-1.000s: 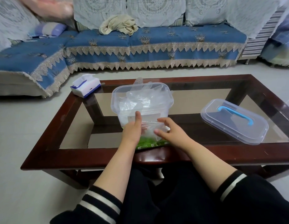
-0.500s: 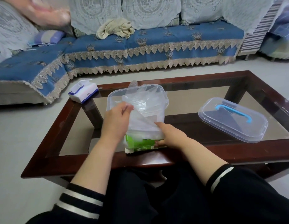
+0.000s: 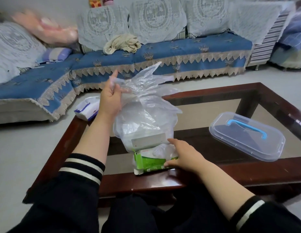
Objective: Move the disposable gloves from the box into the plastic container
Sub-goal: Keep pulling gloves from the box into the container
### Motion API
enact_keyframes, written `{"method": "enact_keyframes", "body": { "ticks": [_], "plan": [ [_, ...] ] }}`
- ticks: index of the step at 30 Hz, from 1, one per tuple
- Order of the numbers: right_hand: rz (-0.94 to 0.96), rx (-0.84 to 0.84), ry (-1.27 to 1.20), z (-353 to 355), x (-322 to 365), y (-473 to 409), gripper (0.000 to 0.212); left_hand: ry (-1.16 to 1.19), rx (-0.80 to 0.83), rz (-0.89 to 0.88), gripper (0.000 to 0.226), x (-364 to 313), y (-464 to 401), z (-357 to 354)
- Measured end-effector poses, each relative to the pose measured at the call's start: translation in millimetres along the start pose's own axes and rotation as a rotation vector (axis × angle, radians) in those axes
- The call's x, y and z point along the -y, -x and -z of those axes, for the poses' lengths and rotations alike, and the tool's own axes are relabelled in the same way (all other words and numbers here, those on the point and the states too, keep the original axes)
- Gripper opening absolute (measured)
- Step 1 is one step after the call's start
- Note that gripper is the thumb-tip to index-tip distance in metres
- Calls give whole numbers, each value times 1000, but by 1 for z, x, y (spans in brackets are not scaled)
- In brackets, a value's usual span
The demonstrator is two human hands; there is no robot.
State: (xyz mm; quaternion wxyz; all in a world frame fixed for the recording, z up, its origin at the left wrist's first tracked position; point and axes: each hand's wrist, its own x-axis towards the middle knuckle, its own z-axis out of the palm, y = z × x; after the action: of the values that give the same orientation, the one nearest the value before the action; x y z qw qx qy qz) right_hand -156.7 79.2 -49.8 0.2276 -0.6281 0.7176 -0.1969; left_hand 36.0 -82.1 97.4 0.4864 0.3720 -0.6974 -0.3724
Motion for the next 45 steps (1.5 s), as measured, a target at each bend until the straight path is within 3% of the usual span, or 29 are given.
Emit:
{"method": "enact_keyframes", "body": {
  "ticks": [5, 9, 13, 18, 25, 29, 34, 36, 38, 41, 45],
  "plan": [
    [28, 26, 87, -5, -3, -3, 98, -305, 15, 175, 58, 37, -7, -20],
    [53, 4, 120, -8, -2, -7, 88, -767, 130, 193, 49, 59, -12, -27],
    [60, -5, 128, -12, -3, -7, 86, -1102, 199, 107, 20, 66, -12, -31],
    [65, -4, 158, -13, -3, -7, 84, -1460, 392, 144, 26, 64, -9, -36],
    [69, 1, 168, -11, 3, -3, 85, -1618, 647, 249, 40, 57, -13, -37],
    [63, 3, 180, -10, 8, 0, 83, -1768, 658, 149, 44, 63, -7, -42],
    [50, 23, 186, -9, 11, 2, 83, -1758, 470, -125, 48, 61, -6, -45],
    [48, 26, 184, -8, 12, 4, 83, -1673, 425, -172, 36, 51, -8, -47],
    [45, 24, 173, -8, 12, 4, 84, -1447, 425, -98, 18, 41, -11, -48],
    [41, 18, 158, -8, 11, 4, 86, -1025, 478, 150, 29, 30, -15, -48],
    [33, -23, 68, -3, 16, 7, 86, -864, 555, 205, 27, 31, -6, -51]
  ]
}}
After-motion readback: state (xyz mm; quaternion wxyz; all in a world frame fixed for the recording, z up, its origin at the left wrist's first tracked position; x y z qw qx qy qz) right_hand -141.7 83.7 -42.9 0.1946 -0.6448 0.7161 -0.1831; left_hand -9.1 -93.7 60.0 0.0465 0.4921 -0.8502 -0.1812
